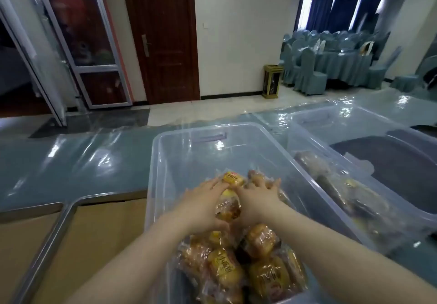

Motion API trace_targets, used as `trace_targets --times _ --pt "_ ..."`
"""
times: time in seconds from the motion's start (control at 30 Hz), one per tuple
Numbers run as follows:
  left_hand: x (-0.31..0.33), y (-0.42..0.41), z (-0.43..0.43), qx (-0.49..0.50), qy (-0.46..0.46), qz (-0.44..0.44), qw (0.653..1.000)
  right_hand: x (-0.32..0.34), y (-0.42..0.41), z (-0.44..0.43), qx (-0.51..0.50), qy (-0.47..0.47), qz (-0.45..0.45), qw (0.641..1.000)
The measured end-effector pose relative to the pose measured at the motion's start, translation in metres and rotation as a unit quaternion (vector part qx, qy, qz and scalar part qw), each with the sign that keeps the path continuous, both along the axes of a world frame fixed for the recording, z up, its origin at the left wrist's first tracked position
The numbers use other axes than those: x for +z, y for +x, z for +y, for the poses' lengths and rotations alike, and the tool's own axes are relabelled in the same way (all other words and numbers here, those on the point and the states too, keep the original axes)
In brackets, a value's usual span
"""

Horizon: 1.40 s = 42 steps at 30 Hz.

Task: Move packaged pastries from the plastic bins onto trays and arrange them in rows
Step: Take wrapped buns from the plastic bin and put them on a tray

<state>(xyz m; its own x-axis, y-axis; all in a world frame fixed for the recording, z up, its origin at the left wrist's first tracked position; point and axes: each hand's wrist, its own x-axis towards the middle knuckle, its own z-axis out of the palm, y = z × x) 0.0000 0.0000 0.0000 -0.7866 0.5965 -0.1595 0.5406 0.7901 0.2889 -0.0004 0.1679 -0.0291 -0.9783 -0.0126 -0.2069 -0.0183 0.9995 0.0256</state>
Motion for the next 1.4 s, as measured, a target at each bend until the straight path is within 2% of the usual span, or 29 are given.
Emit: trace_targets --times 0.13,0.23,0.33,0.47,0.57,0.7,0.83,0.93,1.13,1.4 --pt "-0.02 -0.014 0.006 0.056 -0.132 -0.085 0.986 -0.006 -0.001 0.01 0.045 0.054 -0.05 0.996" --pt "-0.035 -0.019 0.007 0.11 -0.189 -0.124 0.968 -0.016 0.0 0.023 0.075 0.12 -0.089 0.986" --pt "-0.054 -0.012 0.022 0.147 -0.181 -0.158 0.959 -0.027 -0.003 0.024 0.092 0.158 -0.056 0.982" --pt "-0.065 -0.016 0.018 0.143 -0.181 -0.138 0.963 -0.036 -0.011 0.027 0.11 0.143 -0.027 0.983" --pt "-0.07 -0.021 0.017 0.156 -0.154 -0.135 0.966 -0.038 -0.019 0.031 0.131 0.11 0.017 0.985" --pt "-0.074 -0.025 0.019 0.159 -0.114 -0.136 0.971 -0.037 -0.028 0.032 0.126 0.05 0.022 0.99" --pt "-0.07 -0.03 0.023 0.14 -0.081 -0.086 0.983 -0.033 -0.031 0.032 0.106 0.005 0.021 0.994" --pt "-0.066 -0.033 0.028 0.147 -0.008 -0.026 0.989 -0.025 -0.033 0.034 0.091 -0.048 0.023 0.994" --pt "-0.048 -0.043 0.031 0.209 0.123 0.057 0.968 -0.006 -0.038 0.036 0.068 -0.116 0.113 0.985" --pt "-0.013 -0.049 0.021 0.243 0.207 0.148 0.936 0.026 -0.041 0.039 0.046 -0.171 0.202 0.963"
